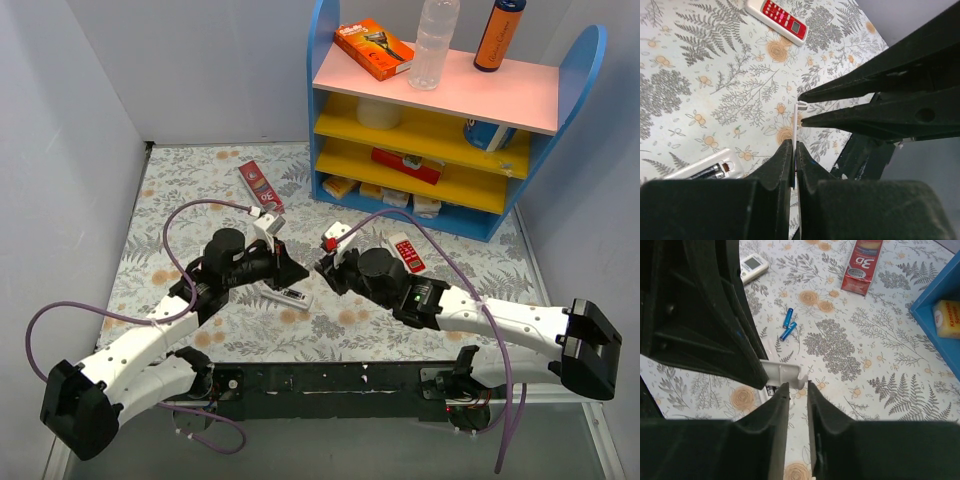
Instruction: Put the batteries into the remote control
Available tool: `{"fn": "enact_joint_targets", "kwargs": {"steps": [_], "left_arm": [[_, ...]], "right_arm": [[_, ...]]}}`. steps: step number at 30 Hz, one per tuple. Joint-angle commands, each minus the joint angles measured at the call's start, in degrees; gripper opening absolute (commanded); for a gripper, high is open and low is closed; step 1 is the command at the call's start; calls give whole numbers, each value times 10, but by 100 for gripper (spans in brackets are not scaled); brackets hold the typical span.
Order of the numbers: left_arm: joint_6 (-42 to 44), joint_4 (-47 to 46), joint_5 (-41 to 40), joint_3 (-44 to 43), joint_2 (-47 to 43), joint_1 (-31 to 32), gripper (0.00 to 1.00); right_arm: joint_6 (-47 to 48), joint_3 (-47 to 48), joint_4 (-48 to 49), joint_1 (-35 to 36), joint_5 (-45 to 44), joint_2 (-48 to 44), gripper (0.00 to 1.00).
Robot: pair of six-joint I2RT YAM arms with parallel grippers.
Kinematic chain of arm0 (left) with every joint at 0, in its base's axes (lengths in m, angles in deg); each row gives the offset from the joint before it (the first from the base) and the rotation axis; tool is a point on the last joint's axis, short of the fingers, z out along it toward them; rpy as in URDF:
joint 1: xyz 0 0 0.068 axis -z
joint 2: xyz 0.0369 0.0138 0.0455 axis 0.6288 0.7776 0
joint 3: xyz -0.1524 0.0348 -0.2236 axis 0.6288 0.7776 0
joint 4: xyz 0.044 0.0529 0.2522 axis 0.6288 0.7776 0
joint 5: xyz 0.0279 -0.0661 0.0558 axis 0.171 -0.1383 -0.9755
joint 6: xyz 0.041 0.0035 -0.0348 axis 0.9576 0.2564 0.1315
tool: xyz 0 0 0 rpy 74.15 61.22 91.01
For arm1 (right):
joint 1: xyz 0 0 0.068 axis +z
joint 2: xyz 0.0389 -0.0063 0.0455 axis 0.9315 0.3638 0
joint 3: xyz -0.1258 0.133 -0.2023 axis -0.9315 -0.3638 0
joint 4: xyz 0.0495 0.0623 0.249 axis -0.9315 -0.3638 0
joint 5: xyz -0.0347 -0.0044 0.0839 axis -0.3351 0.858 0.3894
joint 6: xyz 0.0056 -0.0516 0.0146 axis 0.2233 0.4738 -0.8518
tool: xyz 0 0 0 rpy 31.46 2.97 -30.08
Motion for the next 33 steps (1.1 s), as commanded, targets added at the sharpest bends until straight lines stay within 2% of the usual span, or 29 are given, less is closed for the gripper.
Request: {"fn": "enact_joint_targets", "kwargs": {"steps": [1,3,4,6,7,8,9,12,14,17,23,33], "left_arm": [[123,26,-5,-34,-14,5,0],[164,26,-8,-31,-31,11,0],[204,26,-11,-29,-35,14,0],[242,28,-15,-26,-47,24,0],[262,28,-17,-24,-50,27,0],[293,27,-20,-22,-53,32,0],[307,28,-31,-22,-55,46,0],[355,27,-51,-20,-62,71,0],[383,28,-57,-17,-69,81,0],[424,26,-72,-15,-81,97,0],[465,20,-95,-20,-83,117,0],[478,5,-97,-17,-89,136,0]], "right_arm": [[-28,52,-65,-1,11,-15,39],[-51,82,-117,-22,45,-22,48],[-79,92,-126,-33,64,-25,56],[-115,117,-180,-88,155,-31,63],[-149,123,-193,-112,204,-30,65],[-165,128,-203,-136,289,-30,66],[-178,127,-204,-180,328,-31,66],[-225,123,-186,-244,473,-23,69],[-256,123,-179,-264,555,-1,69],[-275,114,-136,-276,619,13,69],[-285,128,-132,-276,669,48,71],[-320,124,-72,-276,700,80,72]]}}
